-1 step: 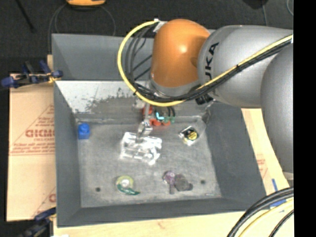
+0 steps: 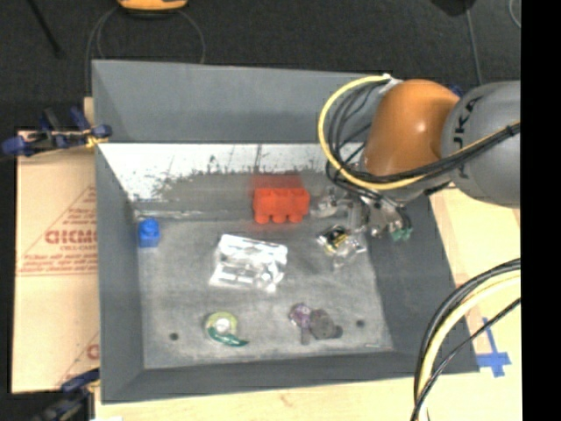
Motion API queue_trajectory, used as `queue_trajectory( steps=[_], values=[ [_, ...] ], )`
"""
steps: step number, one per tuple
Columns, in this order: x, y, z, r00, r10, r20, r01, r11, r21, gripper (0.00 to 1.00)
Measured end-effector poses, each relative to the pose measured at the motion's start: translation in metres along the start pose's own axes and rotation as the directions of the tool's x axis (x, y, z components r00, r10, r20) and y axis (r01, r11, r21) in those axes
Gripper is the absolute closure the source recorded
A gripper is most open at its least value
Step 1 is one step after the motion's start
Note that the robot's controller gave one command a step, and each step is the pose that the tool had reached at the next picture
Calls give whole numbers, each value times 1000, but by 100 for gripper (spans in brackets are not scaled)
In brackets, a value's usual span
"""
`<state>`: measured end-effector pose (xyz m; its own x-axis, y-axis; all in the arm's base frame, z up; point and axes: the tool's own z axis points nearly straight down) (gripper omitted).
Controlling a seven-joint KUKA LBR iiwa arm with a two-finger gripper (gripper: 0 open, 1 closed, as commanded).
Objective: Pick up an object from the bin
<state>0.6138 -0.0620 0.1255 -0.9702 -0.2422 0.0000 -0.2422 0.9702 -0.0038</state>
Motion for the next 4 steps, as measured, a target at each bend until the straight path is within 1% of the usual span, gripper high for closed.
queue_trajectory(
  steps=[1, 2, 3, 4],
  values=[
    [50, -78, 26, 999, 42, 0, -42, 999, -1, 0],
    [118, -11, 50, 984, 176, 22, -176, 984, 3, 0],
    [59, 86, 49, 997, 74, 16, -74, 997, 3, 0],
    [58, 85, 45, 997, 78, 16, -78, 997, 0, 100]
  ],
)
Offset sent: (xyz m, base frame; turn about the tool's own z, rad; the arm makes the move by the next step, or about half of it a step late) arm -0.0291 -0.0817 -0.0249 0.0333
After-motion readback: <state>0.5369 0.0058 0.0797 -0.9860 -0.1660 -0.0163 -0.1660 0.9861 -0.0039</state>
